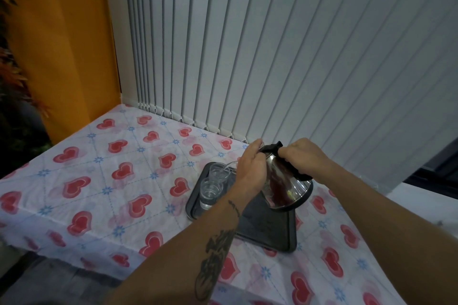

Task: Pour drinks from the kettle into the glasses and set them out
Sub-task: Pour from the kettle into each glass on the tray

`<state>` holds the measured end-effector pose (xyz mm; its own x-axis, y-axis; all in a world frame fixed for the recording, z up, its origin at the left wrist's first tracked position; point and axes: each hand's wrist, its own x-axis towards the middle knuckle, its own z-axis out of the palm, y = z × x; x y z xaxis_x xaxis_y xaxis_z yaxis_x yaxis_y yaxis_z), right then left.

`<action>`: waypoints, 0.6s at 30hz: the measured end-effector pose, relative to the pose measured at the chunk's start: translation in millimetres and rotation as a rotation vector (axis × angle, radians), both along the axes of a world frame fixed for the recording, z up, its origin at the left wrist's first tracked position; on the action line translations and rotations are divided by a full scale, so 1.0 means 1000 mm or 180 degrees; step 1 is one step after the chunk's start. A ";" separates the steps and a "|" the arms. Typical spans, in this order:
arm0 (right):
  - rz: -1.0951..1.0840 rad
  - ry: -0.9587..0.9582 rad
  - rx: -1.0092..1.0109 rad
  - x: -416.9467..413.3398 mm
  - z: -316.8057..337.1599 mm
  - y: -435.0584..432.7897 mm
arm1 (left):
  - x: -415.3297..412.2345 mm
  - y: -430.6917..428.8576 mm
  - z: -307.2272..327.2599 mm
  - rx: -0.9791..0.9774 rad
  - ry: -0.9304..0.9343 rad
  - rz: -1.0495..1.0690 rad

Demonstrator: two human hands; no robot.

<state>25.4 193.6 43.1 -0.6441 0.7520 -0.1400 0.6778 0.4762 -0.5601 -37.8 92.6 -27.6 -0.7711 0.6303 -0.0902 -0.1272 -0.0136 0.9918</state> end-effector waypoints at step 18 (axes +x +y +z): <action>-0.0125 0.0253 -0.0199 0.009 -0.002 0.002 | 0.002 0.001 0.006 -0.0049 0.0157 -0.0100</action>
